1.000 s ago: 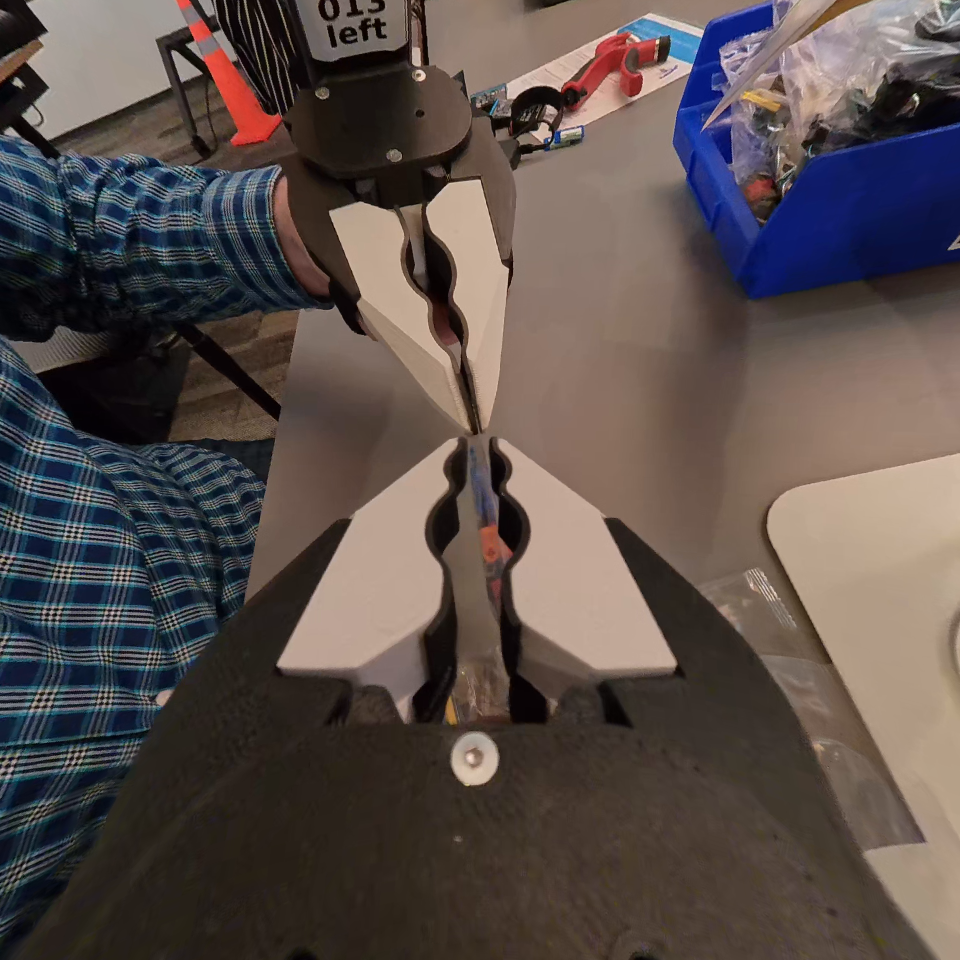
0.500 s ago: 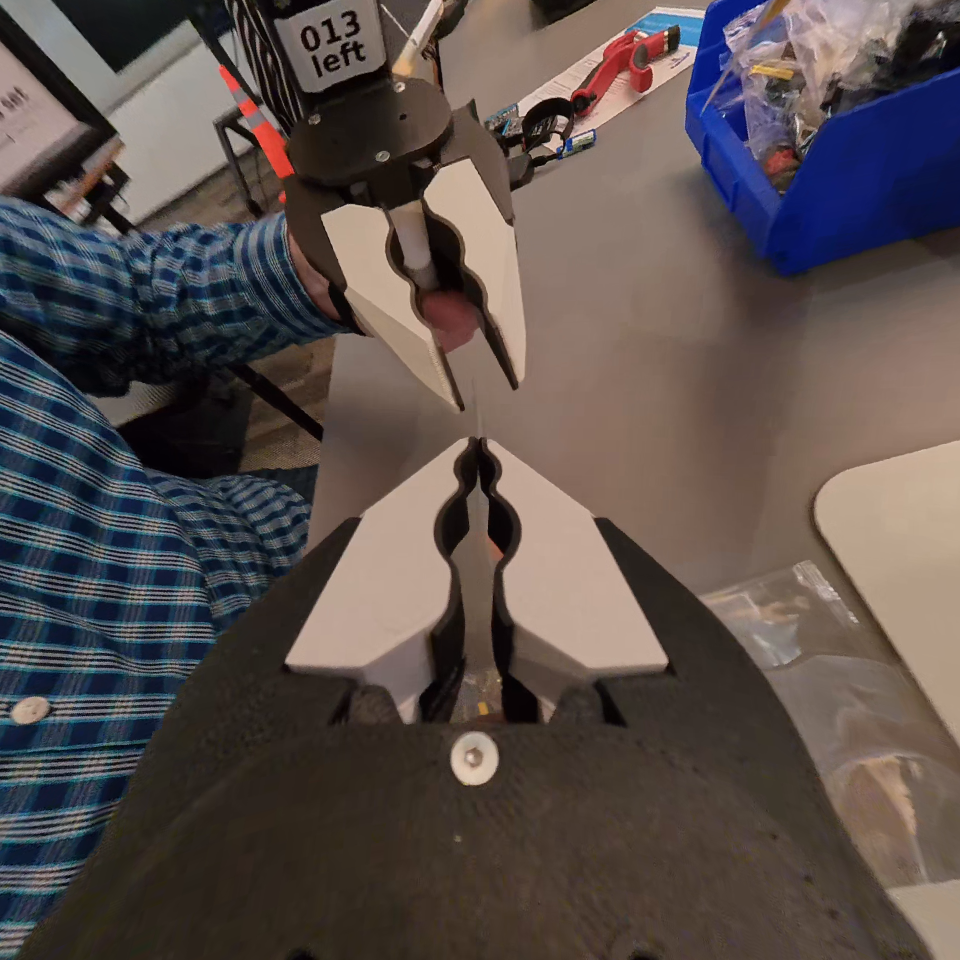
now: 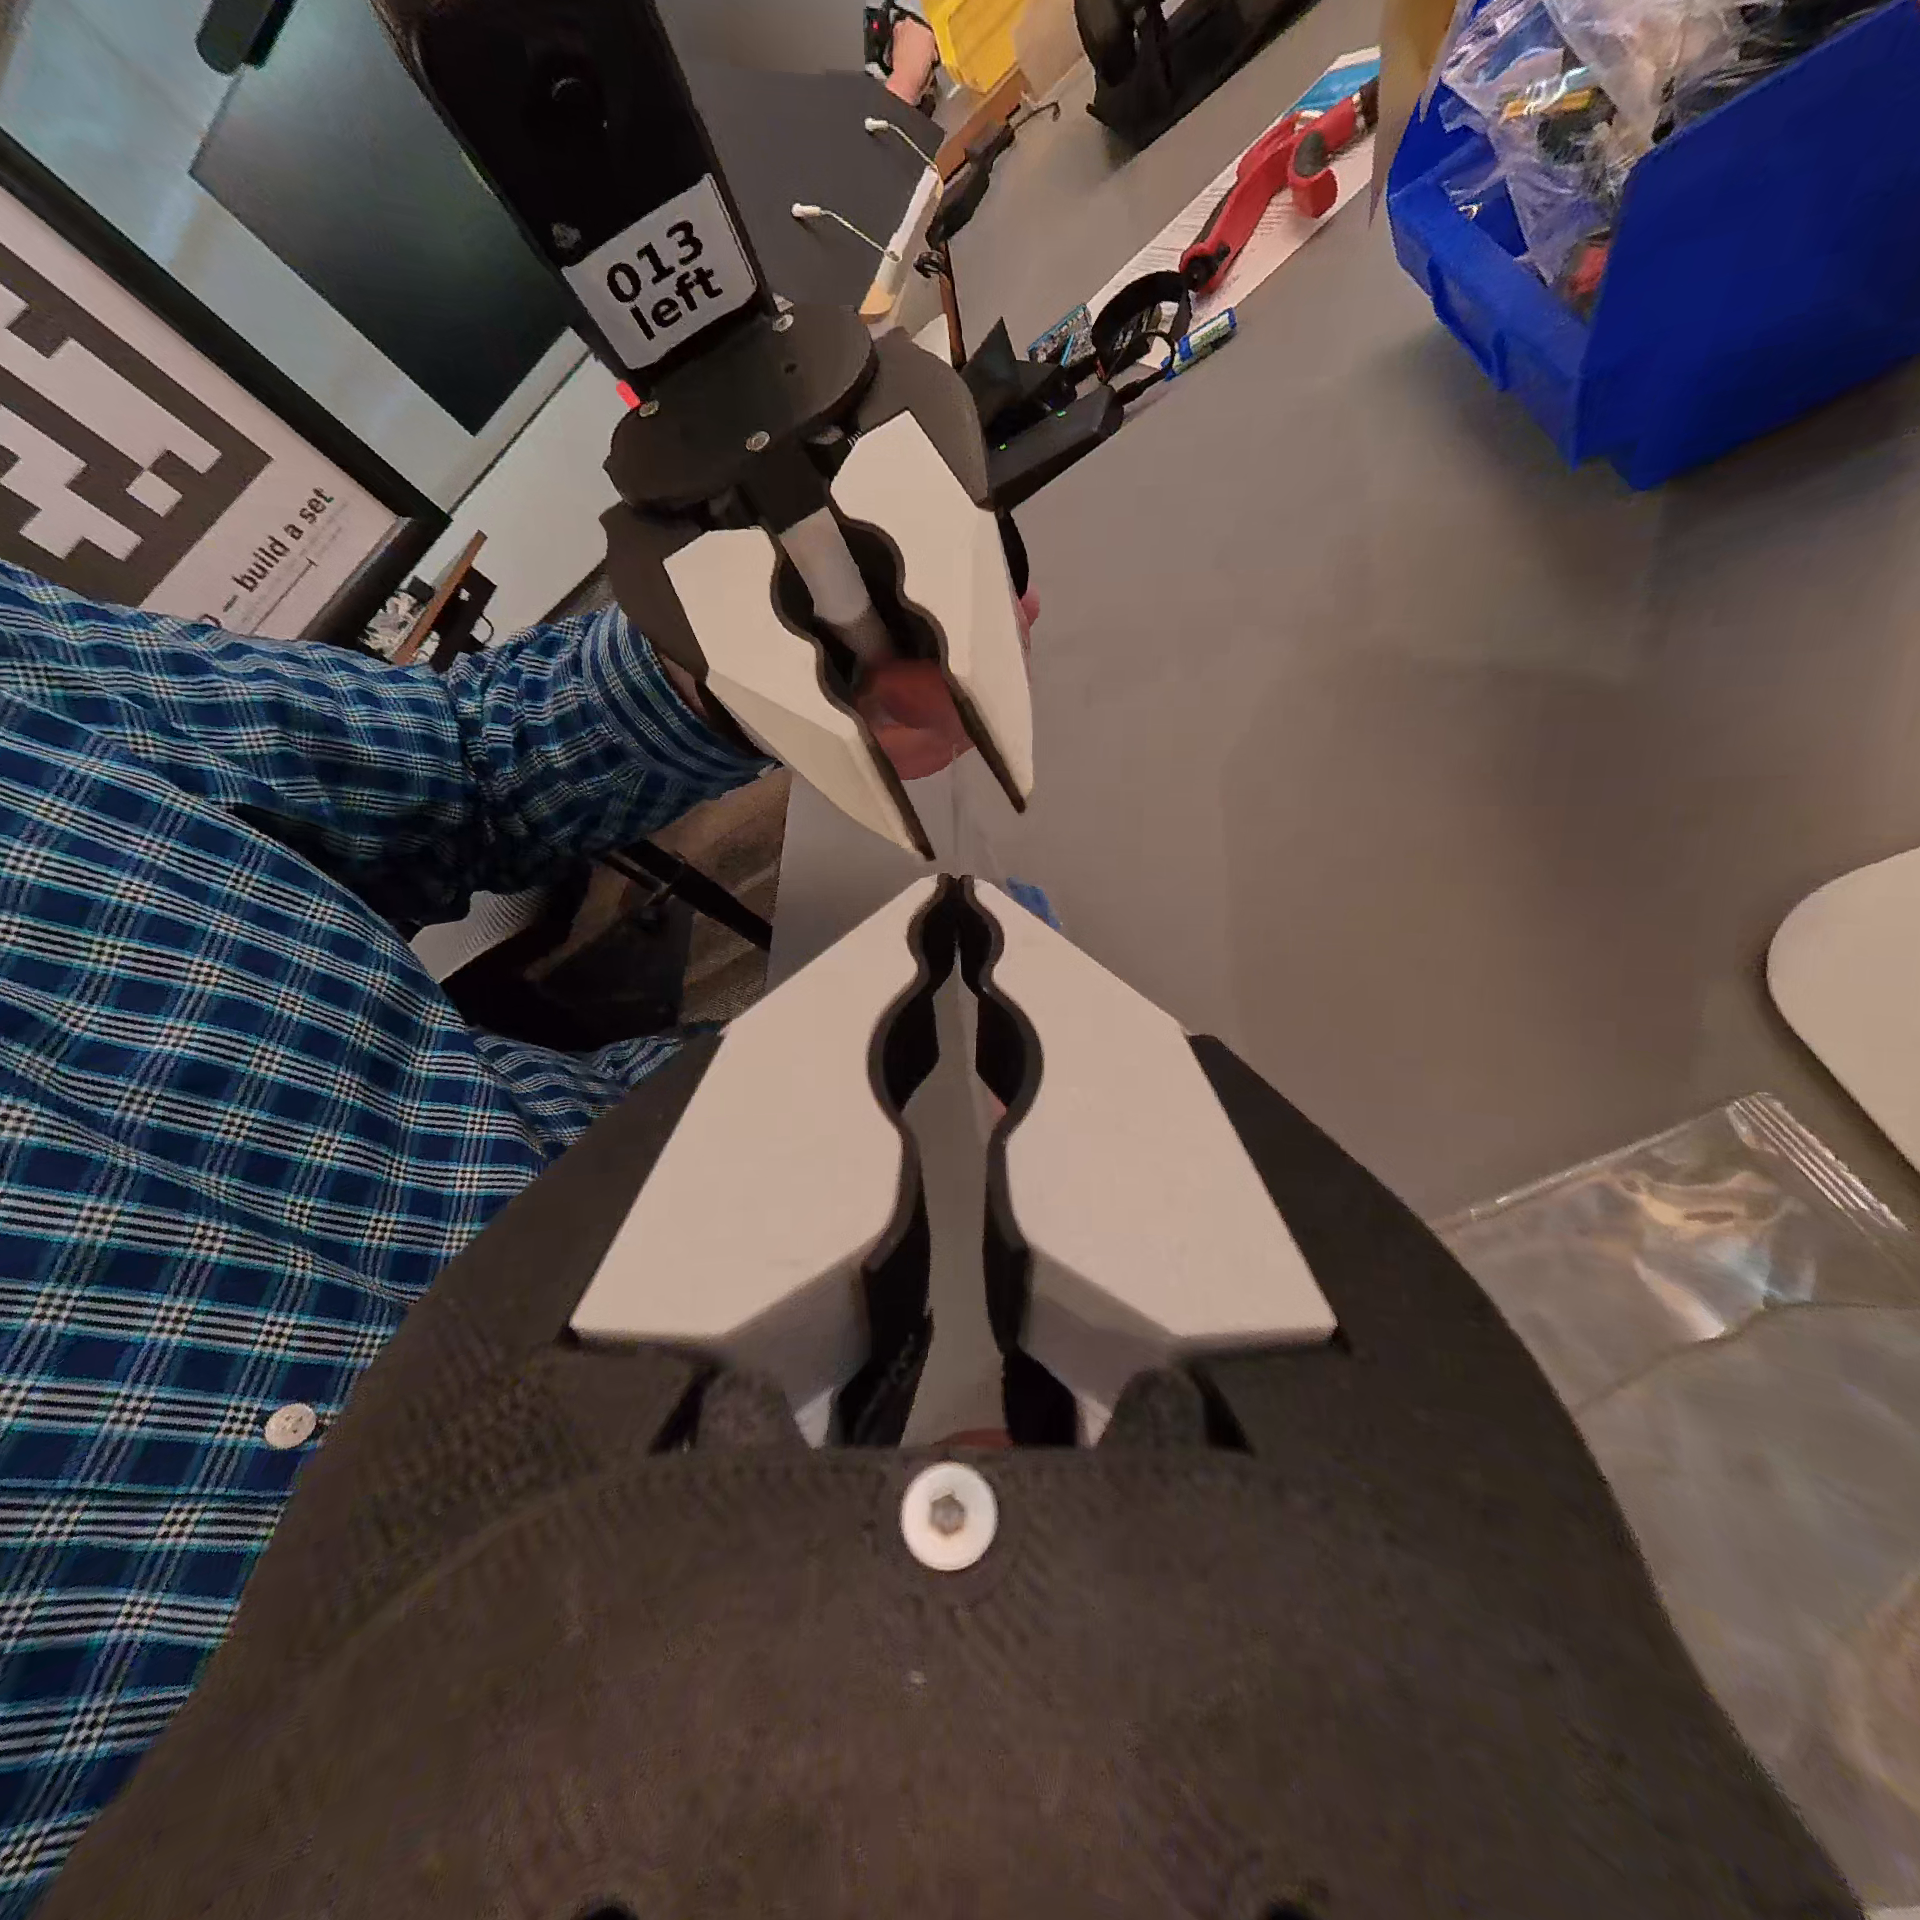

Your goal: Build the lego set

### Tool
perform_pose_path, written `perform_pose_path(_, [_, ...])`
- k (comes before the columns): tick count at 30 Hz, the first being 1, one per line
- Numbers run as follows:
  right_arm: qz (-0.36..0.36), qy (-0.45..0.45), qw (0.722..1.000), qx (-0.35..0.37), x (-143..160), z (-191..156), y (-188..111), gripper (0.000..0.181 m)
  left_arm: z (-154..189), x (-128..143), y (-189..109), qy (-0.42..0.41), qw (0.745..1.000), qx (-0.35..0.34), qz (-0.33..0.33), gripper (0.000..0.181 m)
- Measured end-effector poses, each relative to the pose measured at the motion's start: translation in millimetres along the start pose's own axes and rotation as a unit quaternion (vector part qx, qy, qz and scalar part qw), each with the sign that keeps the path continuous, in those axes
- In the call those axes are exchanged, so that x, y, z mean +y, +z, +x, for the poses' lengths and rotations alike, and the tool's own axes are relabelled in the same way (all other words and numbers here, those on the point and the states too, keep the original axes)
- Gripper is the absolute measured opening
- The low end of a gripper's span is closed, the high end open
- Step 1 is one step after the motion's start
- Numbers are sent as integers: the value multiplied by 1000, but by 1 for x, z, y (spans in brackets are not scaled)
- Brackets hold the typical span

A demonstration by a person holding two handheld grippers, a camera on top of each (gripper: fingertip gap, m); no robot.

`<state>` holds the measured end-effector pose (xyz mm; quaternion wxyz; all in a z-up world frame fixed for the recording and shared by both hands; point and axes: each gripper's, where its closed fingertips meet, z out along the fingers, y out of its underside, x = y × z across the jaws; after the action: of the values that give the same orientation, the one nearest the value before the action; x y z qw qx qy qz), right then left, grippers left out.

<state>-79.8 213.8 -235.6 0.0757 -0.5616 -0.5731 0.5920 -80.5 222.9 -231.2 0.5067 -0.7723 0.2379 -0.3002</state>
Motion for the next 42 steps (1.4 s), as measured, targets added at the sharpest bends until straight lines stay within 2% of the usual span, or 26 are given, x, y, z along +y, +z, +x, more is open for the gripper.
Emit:
perform_pose_path(5, [-17,-24,999,24,2,2,0,0,3,1,4,0,1000,10,-4,0])
perform_pose_path(17, [-56,-156,981,104,2,1,3,0,9,0,4,-23,999,42,2,0])
perform_pose_path(22, [-74,-185,971,132,5,2,3,0,9,2,5,-31,998,48,-4,0])
perform_pose_path(26, [-97,-240,949,182,5,5,3,0,7,3,5,-39,998,41,-8,0])
perform_pose_path(30, [-110,-311,913,241,1,9,3,0,3,2,5,-99,994,47,-1,0])
perform_pose_path(39, [-130,-404,848,316,2,15,6,0,-2,7,4,-218,975,35,35,0])
perform_pose_path(42, [-130,-413,839,328,3,17,8,0,-3,9,4,-245,968,29,52,0])
